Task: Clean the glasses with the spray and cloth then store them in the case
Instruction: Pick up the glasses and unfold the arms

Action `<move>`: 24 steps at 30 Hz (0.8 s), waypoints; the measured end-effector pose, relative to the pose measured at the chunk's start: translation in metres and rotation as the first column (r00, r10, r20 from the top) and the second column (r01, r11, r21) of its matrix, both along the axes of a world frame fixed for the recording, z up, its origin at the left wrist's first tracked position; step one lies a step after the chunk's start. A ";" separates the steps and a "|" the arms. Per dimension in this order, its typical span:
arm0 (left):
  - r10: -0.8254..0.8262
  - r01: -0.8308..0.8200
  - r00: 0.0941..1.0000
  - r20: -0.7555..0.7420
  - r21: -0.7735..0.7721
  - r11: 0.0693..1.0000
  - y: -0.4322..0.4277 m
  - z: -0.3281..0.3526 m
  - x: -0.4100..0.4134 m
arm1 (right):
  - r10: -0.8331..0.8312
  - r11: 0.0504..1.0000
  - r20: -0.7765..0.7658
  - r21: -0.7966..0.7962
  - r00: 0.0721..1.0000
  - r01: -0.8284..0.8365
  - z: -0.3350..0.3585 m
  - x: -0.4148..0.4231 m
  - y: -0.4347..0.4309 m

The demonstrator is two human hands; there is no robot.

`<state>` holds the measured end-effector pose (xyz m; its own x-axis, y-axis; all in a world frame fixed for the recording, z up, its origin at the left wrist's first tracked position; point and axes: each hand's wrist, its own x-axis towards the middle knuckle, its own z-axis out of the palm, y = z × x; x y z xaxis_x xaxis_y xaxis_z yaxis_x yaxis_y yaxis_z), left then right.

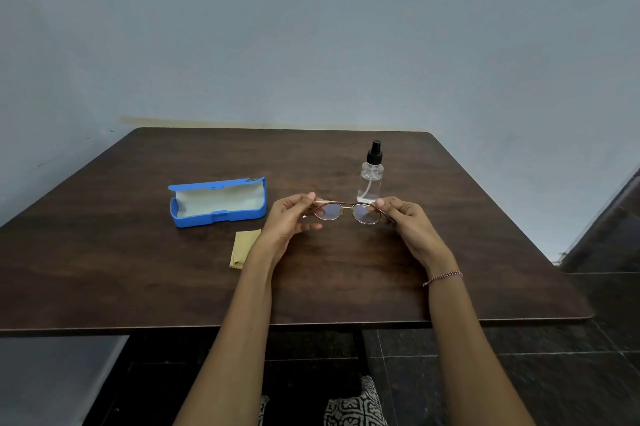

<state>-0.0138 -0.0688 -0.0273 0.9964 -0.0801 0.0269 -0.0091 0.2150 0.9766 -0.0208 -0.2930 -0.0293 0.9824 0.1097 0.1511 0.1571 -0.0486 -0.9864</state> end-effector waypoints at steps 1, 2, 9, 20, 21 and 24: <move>-0.012 0.012 1.000 -0.004 0.015 1.000 0.001 0.000 0.000 | 0.005 1.000 -0.003 0.002 1.000 -0.005 0.000 0.000 0.000; -0.023 0.024 1.000 -0.006 0.031 0.999 0.002 0.001 0.000 | 0.010 1.000 -0.007 0.005 1.000 -0.010 -0.001 0.000 -0.001; -0.015 0.015 1.000 0.006 0.091 0.996 0.003 0.001 -0.003 | 0.048 0.999 -0.045 0.027 0.998 -0.047 -0.004 0.003 -0.005; -0.082 0.084 0.996 0.019 -0.144 0.986 0.000 0.005 -0.004 | 0.109 0.978 -0.037 0.181 0.993 -0.101 -0.006 0.004 -0.001; -0.091 0.094 0.996 0.021 -0.153 0.984 0.000 0.005 -0.004 | 0.112 0.973 -0.035 0.208 0.993 -0.102 -0.006 0.005 -0.001; -0.104 0.108 0.994 0.030 -0.187 0.976 -0.002 0.004 -0.003 | 0.130 0.951 -0.015 0.285 0.991 -0.120 -0.006 0.005 0.001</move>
